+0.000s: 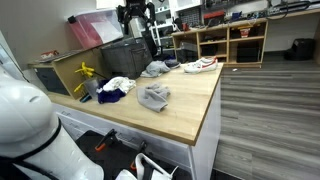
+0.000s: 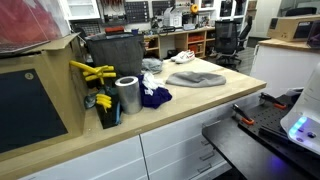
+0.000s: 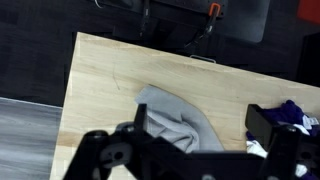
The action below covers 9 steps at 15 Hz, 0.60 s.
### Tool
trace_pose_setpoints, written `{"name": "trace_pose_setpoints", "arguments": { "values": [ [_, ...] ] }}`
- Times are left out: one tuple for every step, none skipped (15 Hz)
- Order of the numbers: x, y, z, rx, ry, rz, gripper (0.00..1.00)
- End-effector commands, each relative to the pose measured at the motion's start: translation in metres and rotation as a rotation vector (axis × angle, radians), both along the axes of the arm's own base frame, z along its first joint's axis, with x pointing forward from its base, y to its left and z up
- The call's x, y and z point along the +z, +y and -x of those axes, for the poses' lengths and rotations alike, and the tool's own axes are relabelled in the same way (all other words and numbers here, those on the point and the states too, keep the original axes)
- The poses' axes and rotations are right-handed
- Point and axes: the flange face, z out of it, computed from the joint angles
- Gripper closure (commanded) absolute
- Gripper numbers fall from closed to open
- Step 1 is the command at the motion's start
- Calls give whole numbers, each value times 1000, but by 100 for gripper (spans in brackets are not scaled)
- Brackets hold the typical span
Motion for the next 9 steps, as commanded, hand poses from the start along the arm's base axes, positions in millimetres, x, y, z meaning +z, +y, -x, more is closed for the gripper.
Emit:
{"name": "trace_pose_setpoints", "arguments": {
  "values": [
    [-15, 22, -1, -7, -22, 0, 0],
    [-20, 28, -2, -8, -30, 6, 0],
    [-26, 35, -3, -7, -40, 17, 0],
    [-32, 40, -4, -8, -49, 31, 0],
    [-42, 46, -6, -12, -58, 40, 0],
    [-50, 51, -8, -18, -62, 43, 0],
    [-60, 54, -10, -32, -66, 48, 0],
    [-69, 57, -11, -40, -70, 50, 0],
    [-78, 58, -13, -49, -73, 57, 0]
  ]
}}
